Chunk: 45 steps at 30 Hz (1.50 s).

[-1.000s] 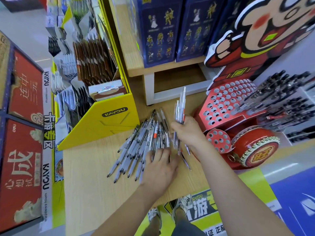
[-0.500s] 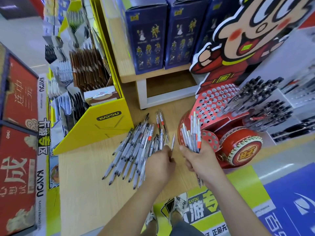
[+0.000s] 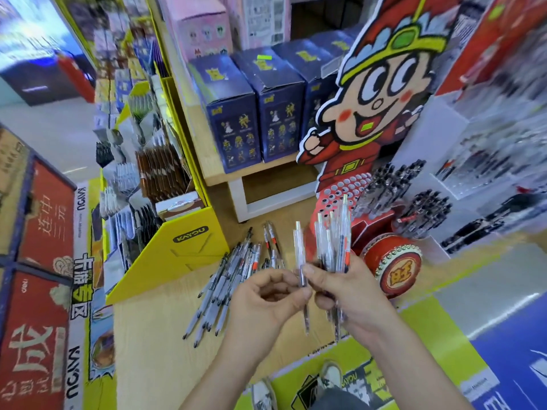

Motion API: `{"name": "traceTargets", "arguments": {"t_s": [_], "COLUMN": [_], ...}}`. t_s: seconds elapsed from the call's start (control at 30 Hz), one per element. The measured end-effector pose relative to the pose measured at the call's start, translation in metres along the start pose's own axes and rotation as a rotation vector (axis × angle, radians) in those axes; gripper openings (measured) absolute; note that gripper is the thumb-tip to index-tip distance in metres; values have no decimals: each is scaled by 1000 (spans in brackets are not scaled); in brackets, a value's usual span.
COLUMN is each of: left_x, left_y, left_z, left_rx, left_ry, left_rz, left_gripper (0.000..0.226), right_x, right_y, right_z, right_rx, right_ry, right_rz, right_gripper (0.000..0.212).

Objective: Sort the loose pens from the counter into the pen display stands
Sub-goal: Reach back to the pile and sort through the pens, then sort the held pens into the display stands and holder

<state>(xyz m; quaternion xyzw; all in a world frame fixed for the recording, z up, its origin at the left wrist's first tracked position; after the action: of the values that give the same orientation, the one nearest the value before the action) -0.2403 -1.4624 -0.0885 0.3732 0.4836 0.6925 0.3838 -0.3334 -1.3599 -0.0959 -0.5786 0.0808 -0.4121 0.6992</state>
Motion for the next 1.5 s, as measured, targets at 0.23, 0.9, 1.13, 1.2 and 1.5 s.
{"name": "traceTargets", "arguments": {"t_s": [0.23, 0.9, 1.13, 1.2, 1.5], "left_x": [51, 288, 298, 296, 269], "left_y": [59, 84, 90, 92, 115], "left_z": [-15, -84, -103, -106, -127], "left_rx": [187, 265, 247, 240, 331], "left_ry": [-44, -43, -74, -75, 106], "left_rz": [8, 51, 138, 94, -164], "left_gripper": [31, 19, 22, 22, 20], "right_x": [-33, -276, -286, -287, -307], "right_y": [-46, -137, -139, -140, -147], "right_z": [31, 102, 88, 82, 65], "right_rx": [-114, -13, -37, -36, -29], "right_ry": [-100, -150, -256, -214, -36], "right_rz": [52, 127, 73, 91, 77], "right_gripper": [30, 41, 16, 16, 36]}}
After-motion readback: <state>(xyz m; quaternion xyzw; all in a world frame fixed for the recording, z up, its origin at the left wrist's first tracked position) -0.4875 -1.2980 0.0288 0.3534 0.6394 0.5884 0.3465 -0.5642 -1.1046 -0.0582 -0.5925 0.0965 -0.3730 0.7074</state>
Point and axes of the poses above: each hand's wrist, its own z-axis away from the middle knuckle, its own x-axis out of the palm, y = z × x, the point moved 6 cm from there along -z, towards the middle knuckle, and after that the axes turned 11 degrees about -y, right-handed, at the moved point
